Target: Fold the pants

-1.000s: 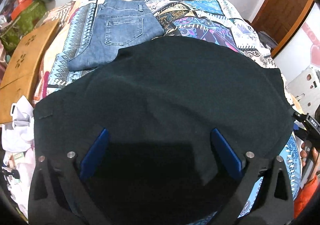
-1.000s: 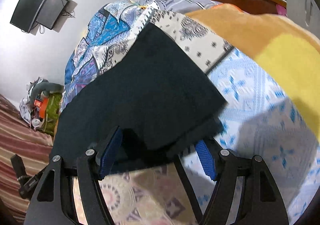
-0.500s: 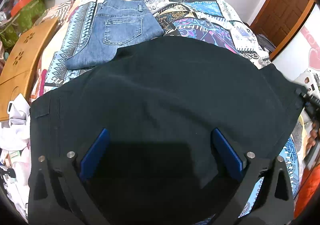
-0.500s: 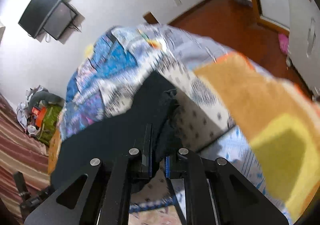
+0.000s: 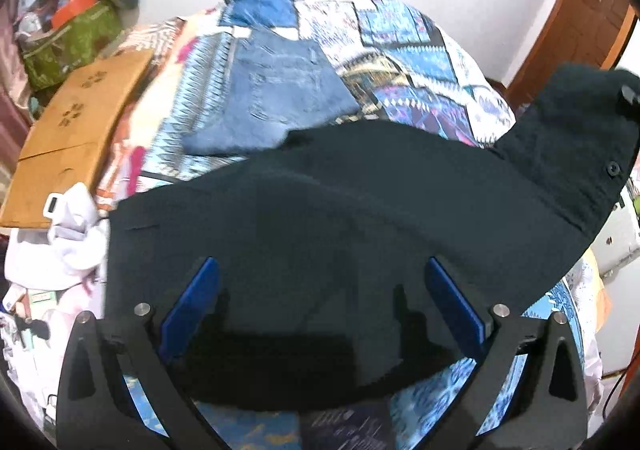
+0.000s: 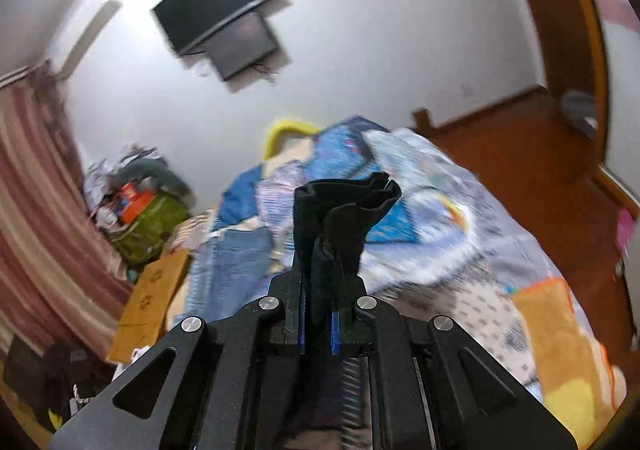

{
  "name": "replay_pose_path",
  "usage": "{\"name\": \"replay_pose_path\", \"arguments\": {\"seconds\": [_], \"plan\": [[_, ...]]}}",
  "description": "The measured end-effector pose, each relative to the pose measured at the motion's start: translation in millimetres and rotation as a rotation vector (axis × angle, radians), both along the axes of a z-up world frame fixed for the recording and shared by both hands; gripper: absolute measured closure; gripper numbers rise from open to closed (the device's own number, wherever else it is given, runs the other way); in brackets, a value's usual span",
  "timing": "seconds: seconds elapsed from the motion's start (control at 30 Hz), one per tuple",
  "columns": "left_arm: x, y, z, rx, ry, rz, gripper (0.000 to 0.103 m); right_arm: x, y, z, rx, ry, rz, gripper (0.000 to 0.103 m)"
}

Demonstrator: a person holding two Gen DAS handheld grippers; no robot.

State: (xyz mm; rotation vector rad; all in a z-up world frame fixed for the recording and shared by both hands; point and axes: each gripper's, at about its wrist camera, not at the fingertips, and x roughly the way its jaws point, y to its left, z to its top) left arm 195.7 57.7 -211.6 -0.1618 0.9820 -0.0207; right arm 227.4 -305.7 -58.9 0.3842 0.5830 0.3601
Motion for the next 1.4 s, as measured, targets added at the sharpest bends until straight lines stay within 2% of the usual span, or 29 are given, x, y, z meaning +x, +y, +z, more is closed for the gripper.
{"name": "replay_pose_path", "arguments": {"seconds": [0.17, 0.3, 0.4, 0.5, 0.67, 0.83, 0.9, 0.97, 1.03, 1.23, 1.4], "plan": [[-28.5, 28.7, 16.9, -0.013, -0.050, 0.056, 0.000, 15.1, 68.8, 9.9, -0.025, -0.014, 0.141, 0.096], [-47.9, 48.1, 22.5, -0.042, -0.072, 0.092, 0.000, 21.1, 123.9, -1.7, -0.067, 0.025, 0.254, 0.096], [-59.3, 60.2, 21.3, -0.060, -0.068, 0.113, 0.000, 19.6, 165.9, -25.1, -0.083, 0.078, 0.347, 0.096], [-67.2, 65.3, 18.7, -0.044, -0.058, 0.124, 0.000, 10.0, 200.8, -52.8, -0.099, 0.142, 0.423, 0.096], [-77.9, 68.7, 16.0, -0.028, -0.052, 0.123, 0.000, -14.7, 246.1, -112.2, -0.181, 0.262, 0.523, 0.095], [-78.3, 65.3, 15.5, -0.013, -0.053, 0.119, 0.000, -30.4, 260.2, -146.3, -0.309, 0.339, 0.569, 0.088], [-75.8, 60.9, 17.3, -0.007, -0.055, 0.114, 0.000, -34.3, 258.3, -142.9, -0.325, 0.336, 0.591, 0.082], [-73.2, 57.9, 19.9, -0.004, -0.060, 0.111, 0.000, -39.1, 256.3, -134.9, -0.308, 0.344, 0.636, 0.060], [-68.4, 53.1, 24.7, 0.000, -0.067, 0.101, 0.000, -42.2, 251.4, -126.6, -0.302, 0.323, 0.646, 0.053], [-50.2, 33.8, 41.7, 0.035, -0.102, 0.062, 0.000, -40.2, 223.2, -96.3, -0.304, 0.215, 0.608, 0.050], [-21.6, 8.6, 56.5, 0.077, -0.139, 0.008, 0.000, -26.3, 187.9, -71.1, -0.341, 0.105, 0.496, 0.050]]}}
